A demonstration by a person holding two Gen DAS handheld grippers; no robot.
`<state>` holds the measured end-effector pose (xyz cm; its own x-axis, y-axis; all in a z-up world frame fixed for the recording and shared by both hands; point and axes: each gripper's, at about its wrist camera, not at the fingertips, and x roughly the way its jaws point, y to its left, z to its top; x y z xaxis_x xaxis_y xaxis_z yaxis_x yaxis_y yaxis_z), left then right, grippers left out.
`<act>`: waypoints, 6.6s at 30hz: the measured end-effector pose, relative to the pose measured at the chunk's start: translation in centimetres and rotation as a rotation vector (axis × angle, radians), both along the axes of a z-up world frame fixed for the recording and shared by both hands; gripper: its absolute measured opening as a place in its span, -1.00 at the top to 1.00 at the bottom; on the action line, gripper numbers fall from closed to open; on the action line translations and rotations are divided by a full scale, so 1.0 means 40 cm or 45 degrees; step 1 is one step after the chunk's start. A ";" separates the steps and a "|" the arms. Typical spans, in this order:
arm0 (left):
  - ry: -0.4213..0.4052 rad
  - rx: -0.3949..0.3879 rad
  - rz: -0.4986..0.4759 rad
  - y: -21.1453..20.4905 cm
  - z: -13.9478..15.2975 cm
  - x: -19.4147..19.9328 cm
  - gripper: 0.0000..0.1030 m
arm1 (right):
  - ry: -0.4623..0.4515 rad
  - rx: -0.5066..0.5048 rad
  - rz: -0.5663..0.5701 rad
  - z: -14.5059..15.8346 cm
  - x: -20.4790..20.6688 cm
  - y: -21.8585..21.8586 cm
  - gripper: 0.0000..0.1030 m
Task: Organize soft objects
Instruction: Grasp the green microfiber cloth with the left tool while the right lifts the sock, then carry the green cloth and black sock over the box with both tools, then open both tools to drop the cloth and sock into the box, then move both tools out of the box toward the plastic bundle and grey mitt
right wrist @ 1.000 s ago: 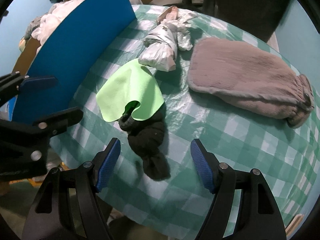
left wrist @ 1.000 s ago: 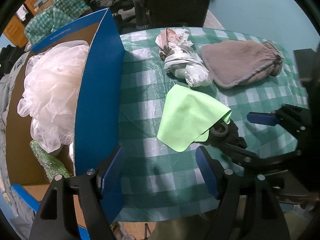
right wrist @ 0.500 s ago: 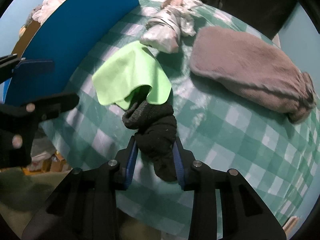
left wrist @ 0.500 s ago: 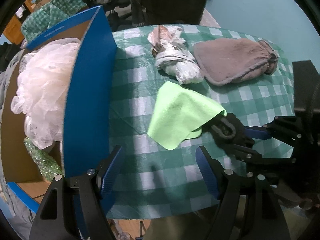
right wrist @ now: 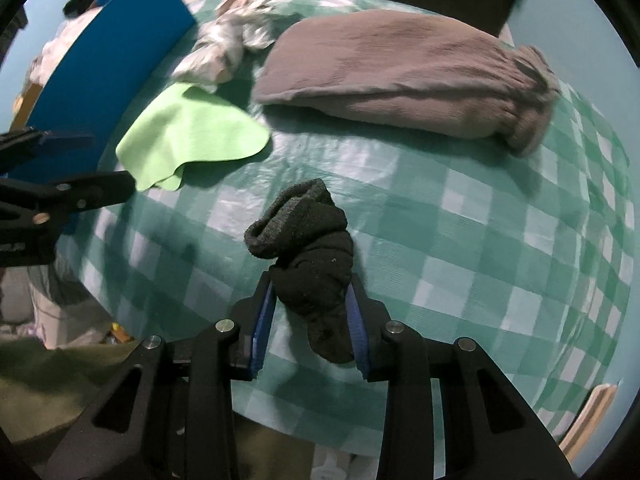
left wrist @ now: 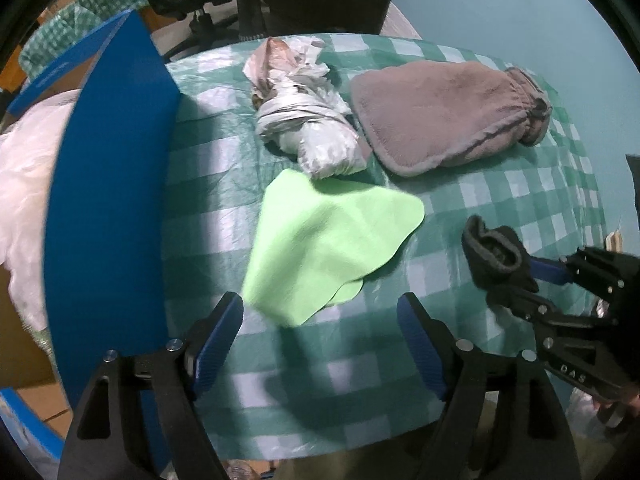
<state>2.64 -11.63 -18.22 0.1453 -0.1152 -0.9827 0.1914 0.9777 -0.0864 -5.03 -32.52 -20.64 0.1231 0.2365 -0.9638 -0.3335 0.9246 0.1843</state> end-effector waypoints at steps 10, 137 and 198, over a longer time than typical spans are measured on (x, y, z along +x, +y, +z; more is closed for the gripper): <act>0.017 0.075 -0.037 -0.058 -0.072 0.070 -0.66 | -0.041 0.001 -0.017 0.010 0.016 -0.023 -0.38; -0.237 0.075 0.568 0.646 0.181 -0.126 0.80 | -0.199 0.215 0.558 0.277 0.070 0.808 0.23; -0.245 0.053 0.307 0.300 0.257 -0.082 -0.16 | -0.326 0.055 0.333 0.327 0.082 0.373 -0.49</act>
